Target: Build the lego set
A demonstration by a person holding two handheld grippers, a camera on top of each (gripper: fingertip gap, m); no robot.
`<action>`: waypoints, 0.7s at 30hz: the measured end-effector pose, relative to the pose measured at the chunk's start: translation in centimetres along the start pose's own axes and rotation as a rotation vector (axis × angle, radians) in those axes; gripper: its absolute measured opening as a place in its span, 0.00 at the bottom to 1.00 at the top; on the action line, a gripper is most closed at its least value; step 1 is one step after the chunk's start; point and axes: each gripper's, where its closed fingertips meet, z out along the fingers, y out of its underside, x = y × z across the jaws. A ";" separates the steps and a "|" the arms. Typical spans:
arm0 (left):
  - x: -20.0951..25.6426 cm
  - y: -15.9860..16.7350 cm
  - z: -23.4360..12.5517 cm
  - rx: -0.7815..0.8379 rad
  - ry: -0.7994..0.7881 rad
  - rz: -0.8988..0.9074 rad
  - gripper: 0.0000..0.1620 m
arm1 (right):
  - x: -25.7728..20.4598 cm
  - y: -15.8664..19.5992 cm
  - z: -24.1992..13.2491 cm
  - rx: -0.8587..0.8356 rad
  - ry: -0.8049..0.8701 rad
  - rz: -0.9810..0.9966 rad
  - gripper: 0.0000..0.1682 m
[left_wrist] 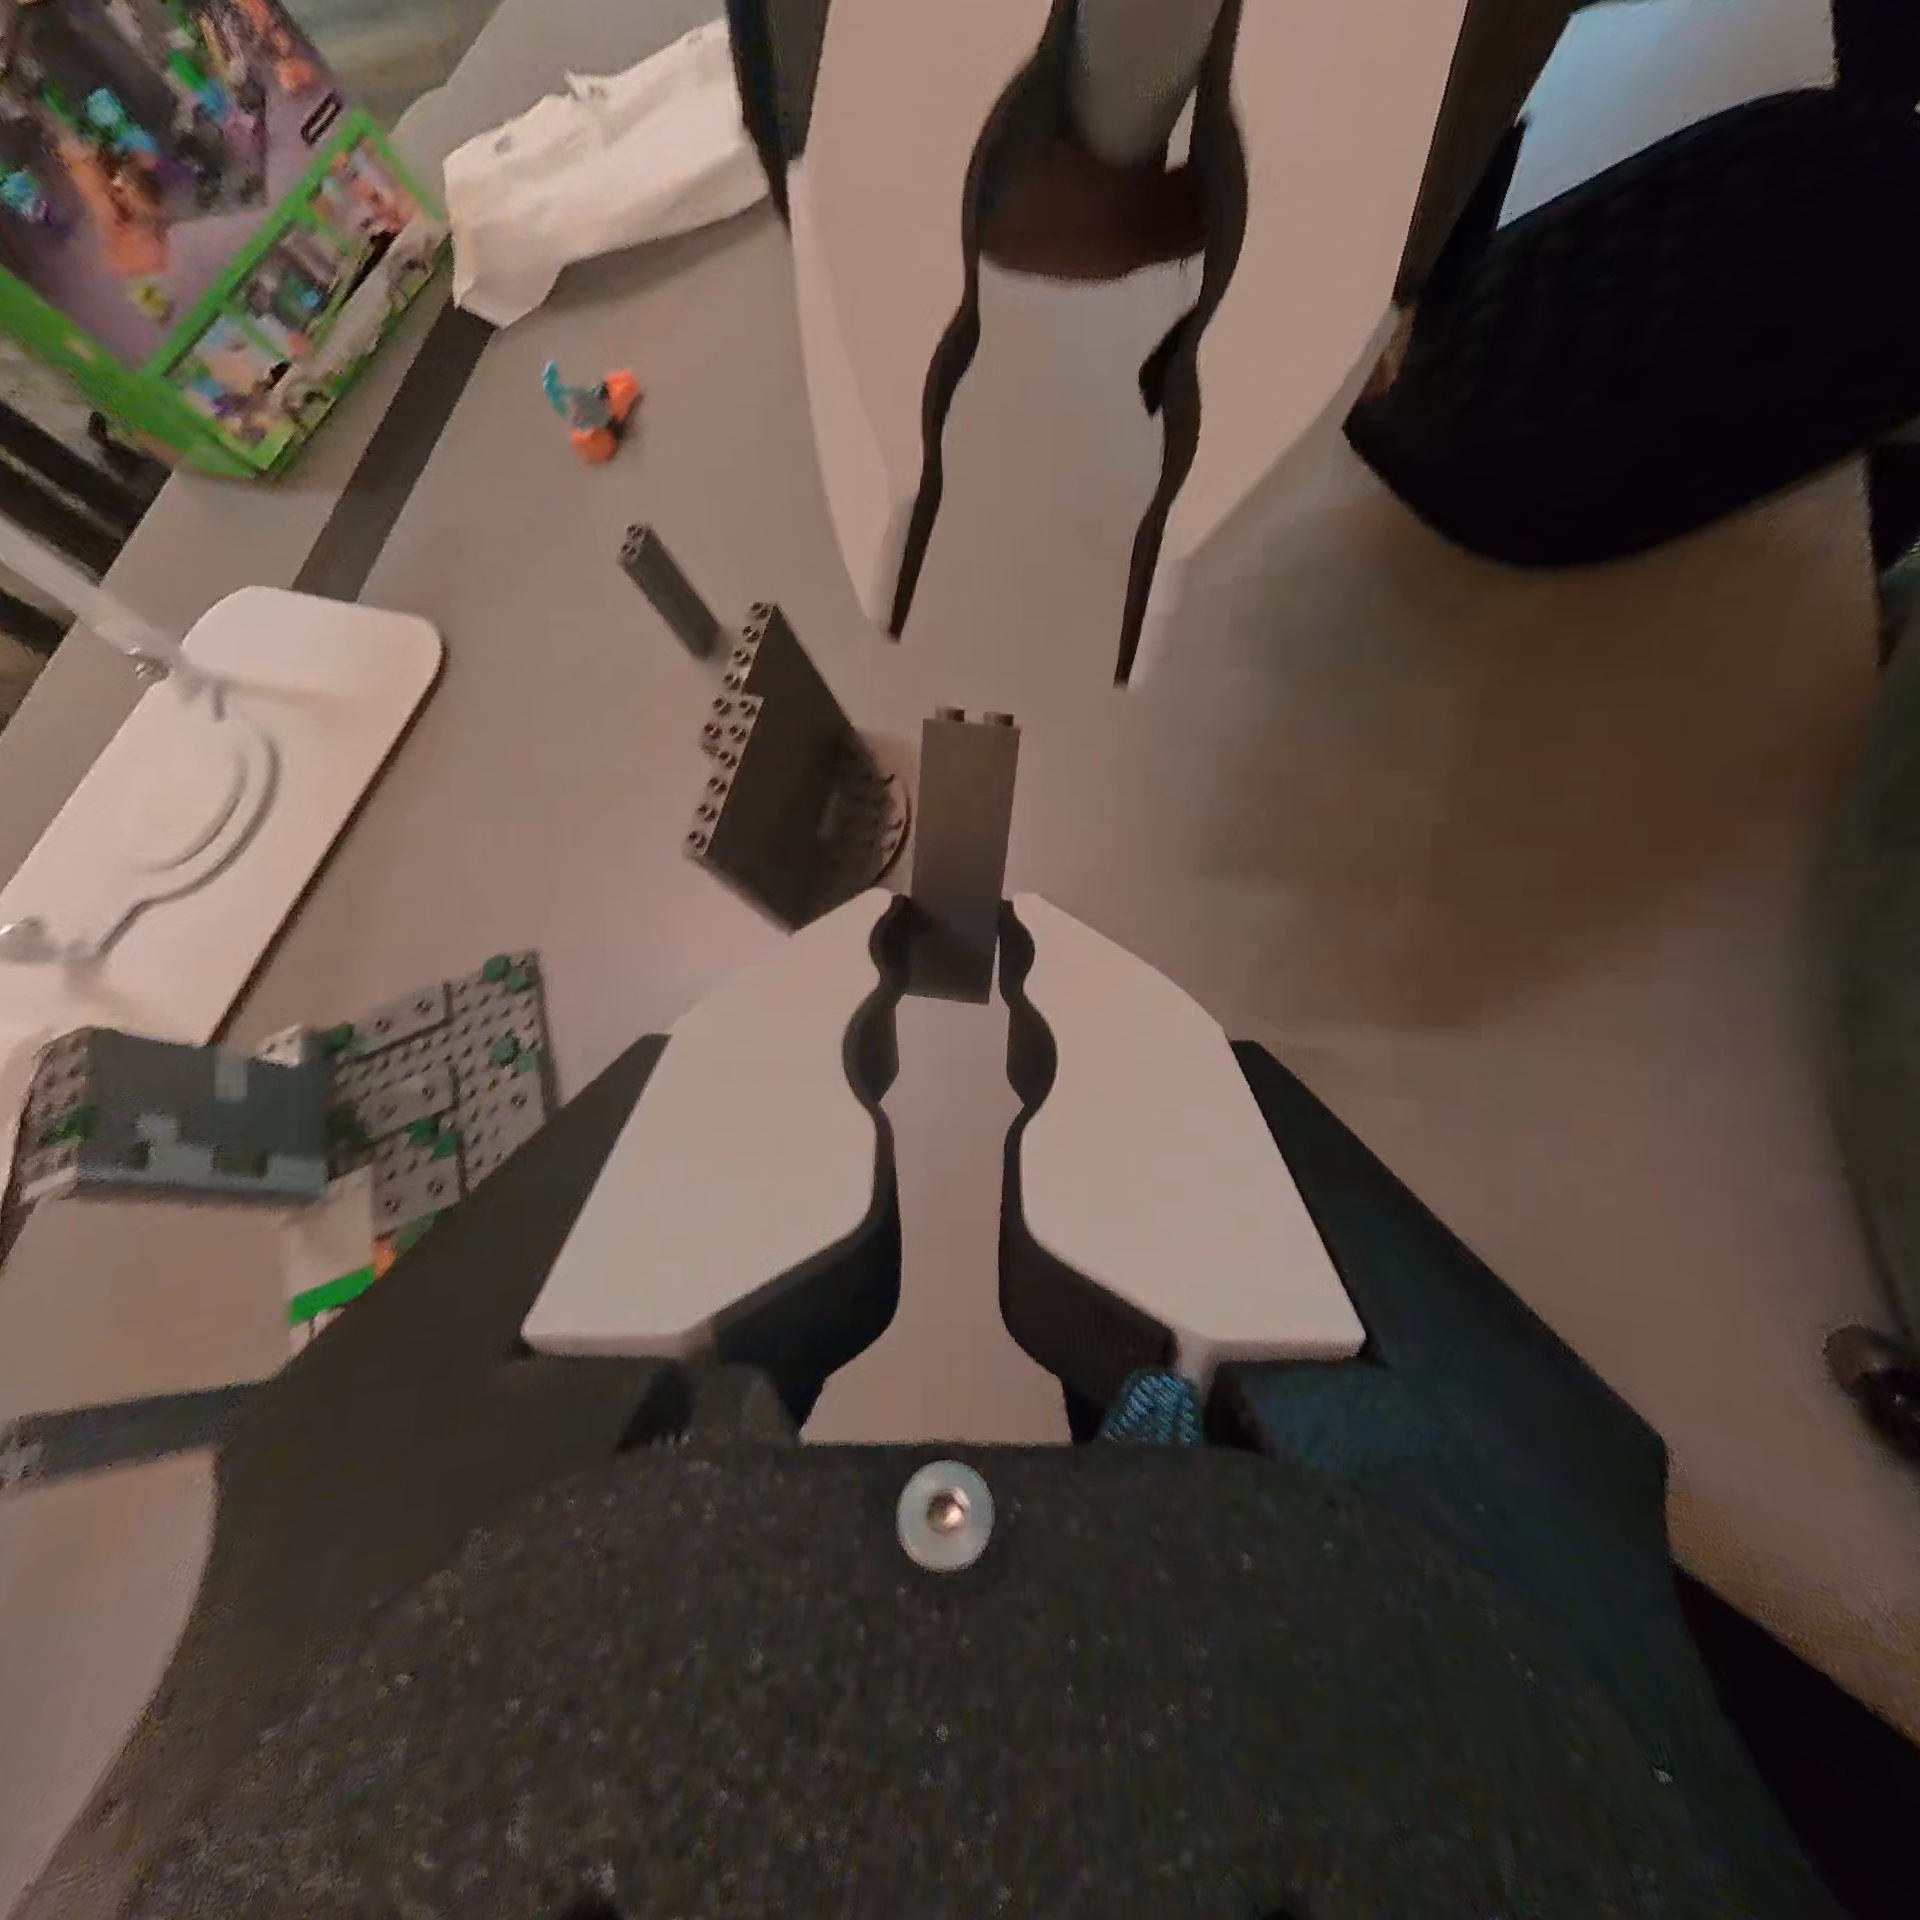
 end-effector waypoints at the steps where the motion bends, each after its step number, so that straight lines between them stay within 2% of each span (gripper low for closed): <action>1: 0.2 -0.2 0.3 0.011 0.007 0.001 0.10 | -0.3 0.2 0.3 0.005 -0.010 0.016 0.21; 5: 0.7 -0.9 1.3 0.040 0.016 0.004 0.10 | -0.3 0.9 0.7 0.005 0.016 0.058 0.16; 7: 1.1 -0.9 1.7 0.044 0.023 0.011 0.10 | -0.4 1.1 0.7 0.005 0.012 0.090 0.10; 12: 1.4 -1.0 2.2 0.068 0.037 -0.031 0.12 | -0.4 2.2 -1.1 -0.068 -0.043 0.112 0.10; 14: 1.1 -0.6 2.1 0.075 0.024 -0.049 0.12 | 0.6 3.9 -2.9 -0.175 -0.069 0.118 0.10; 18: 0.9 0.1 2.5 0.105 0.025 -0.109 0.11 | 5.5 8.7 -6.6 -0.393 -0.029 0.167 0.10; 21: 0.8 0.8 3.3 0.102 0.024 -0.129 0.11 | 8.8 12.6 -7.6 -0.531 -0.037 0.184 0.10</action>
